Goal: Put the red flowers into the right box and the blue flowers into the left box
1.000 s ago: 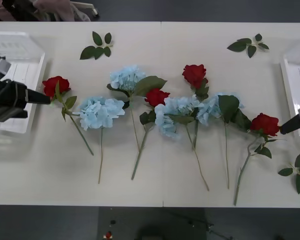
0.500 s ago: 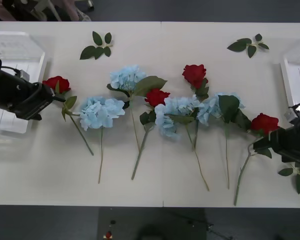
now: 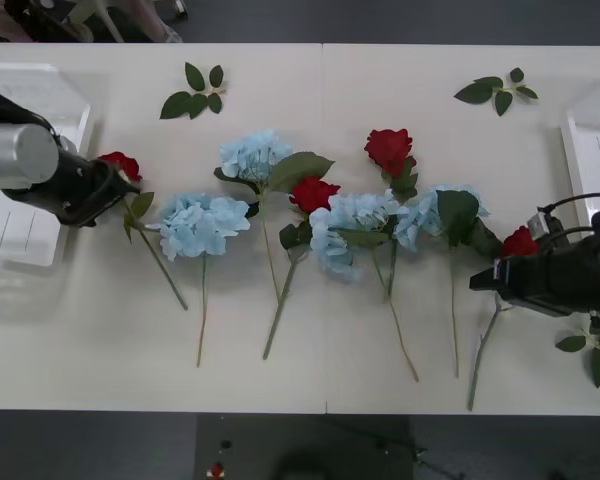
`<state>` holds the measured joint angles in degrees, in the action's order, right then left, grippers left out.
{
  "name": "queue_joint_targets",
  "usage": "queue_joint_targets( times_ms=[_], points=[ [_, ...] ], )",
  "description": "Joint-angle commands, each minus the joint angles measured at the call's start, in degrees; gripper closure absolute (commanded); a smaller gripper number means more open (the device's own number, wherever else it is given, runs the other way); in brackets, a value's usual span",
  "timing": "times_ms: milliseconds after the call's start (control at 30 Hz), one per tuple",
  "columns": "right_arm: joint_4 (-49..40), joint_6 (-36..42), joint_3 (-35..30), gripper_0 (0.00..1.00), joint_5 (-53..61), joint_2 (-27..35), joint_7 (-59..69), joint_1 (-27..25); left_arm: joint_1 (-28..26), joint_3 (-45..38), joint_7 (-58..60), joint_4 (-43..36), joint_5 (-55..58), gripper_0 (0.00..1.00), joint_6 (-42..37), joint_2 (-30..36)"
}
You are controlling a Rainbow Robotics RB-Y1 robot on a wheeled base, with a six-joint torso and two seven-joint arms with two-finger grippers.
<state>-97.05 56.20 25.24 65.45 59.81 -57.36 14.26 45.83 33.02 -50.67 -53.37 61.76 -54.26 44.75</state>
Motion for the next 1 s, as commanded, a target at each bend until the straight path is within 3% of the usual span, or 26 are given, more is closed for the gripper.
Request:
queue_joint_targets(
  times_ms=[33, 300, 333, 367, 500, 600, 633, 667, 767, 833, 867, 1000],
  points=[
    [1.69, -1.36, -0.80, 0.00, -1.20, -1.45, 0.67, 0.68, 4.09, 4.86, 0.75, -0.24, -2.70, 0.00, 0.47, -0.01],
    [4.77, -5.31, 0.69, 0.00, -6.91, -1.89, -0.48, 0.77, 4.79, 8.47, 0.58, -0.24, -3.58, 0.00, 2.05, -0.37],
    [5.47, -6.28, 1.31, 0.00, -7.53, -1.89, -0.56, 1.03, 4.88, 8.91, 0.58, -0.15, -3.84, 0.04, 2.05, -0.37],
    [6.26, -7.25, 2.01, 0.00, -7.53, -1.89, -0.74, 1.30, 4.79, 9.35, 0.49, -0.24, -4.11, 0.15, 2.14, -0.37],
    [8.99, -10.24, 5.52, 0.00, -7.79, -1.89, -1.09, 3.06, 4.79, 11.28, 0.40, -0.15, -4.99, 0.42, 3.54, -0.37],
    [11.36, -12.87, 8.42, 0.00, -7.88, -1.89, -1.35, 4.46, 4.79, 12.69, 0.49, -0.24, -6.39, 0.75, 3.98, -0.37],
    [11.89, -13.05, 9.13, 0.06, -7.79, -1.89, -1.44, 5.08, 4.79, 12.77, 0.40, -0.15, -6.57, 0.86, 4.07, -0.37],
    [12.15, -13.14, 9.39, 0.19, -7.79, -1.89, -1.44, 5.34, 4.79, 12.95, 0.40, -0.24, -6.66, 0.91, 3.98, -0.37],
    [12.59, -13.14, 9.48, 0.71, -7.44, -1.89, -1.53, 5.96, 4.79, 12.95, 0.31, -0.24, -6.74, 0.98, 3.98, -0.37],
    [12.68, -13.05, 9.48, 0.95, -7.53, -1.89, -1.53, 6.04, 4.79, 12.95, 0.31, -0.24, -7.01, 0.99, 4.07, -0.37],
    [12.68, -13.14, 9.48, 0.99, -7.44, -1.89, -1.53, 6.13, 4.88, 12.95, 0.31, -0.24, -7.36, 0.99, 4.25, -0.37],
    [12.68, -13.14, 9.39, 1.00, -7.35, -1.89, -1.97, 6.48, 6.46, 12.77, -0.04, -1.73, -10.70, 1.00, 5.39, 0.95]
  ],
)
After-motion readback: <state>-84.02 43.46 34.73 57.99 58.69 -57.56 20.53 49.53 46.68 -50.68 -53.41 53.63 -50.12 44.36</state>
